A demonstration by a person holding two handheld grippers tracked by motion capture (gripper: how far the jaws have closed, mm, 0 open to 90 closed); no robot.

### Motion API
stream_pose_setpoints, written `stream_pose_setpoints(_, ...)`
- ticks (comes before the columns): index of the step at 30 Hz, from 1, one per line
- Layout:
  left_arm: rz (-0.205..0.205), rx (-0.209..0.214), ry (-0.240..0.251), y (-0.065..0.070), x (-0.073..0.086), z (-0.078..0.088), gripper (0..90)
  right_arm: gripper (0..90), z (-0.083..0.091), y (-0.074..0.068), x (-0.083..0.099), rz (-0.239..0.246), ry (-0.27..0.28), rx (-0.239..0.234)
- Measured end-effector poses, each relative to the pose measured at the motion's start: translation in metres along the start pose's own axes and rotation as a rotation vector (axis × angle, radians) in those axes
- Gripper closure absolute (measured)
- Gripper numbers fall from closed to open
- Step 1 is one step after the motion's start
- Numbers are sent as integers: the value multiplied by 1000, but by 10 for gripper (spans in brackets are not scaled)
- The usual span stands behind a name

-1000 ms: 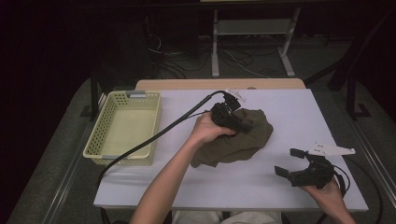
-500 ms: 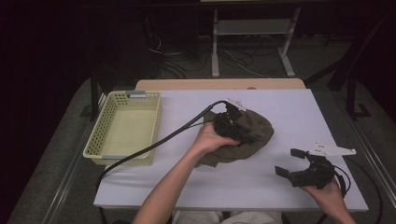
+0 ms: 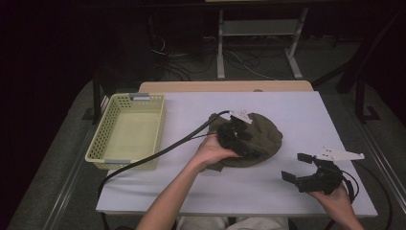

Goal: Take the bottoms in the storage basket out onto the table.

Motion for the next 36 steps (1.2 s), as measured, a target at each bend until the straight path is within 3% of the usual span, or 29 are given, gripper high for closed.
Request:
stream_pose_setpoints(4,5,-32,-32,4,3,4,0,5,0,1,0,0,6,2)
stream_pose_setpoints(19,2,-142,42,7,11,46,0,5,-1,-1,0,0,-1,0)
stream_pose_setpoints(36,13,-206,71,10,28,75,0,5,-1,-2,1,6,-6,-3)
Point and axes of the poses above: each handheld gripper's, and its own axes: z roughly backward along the jaws, x roughly out of its underside, y roughly to its right, the point moved 8 cm from there along -z, roughly forward along the jaws, and after that the axes turned 15 degrees about x, right-handed, at the moved point
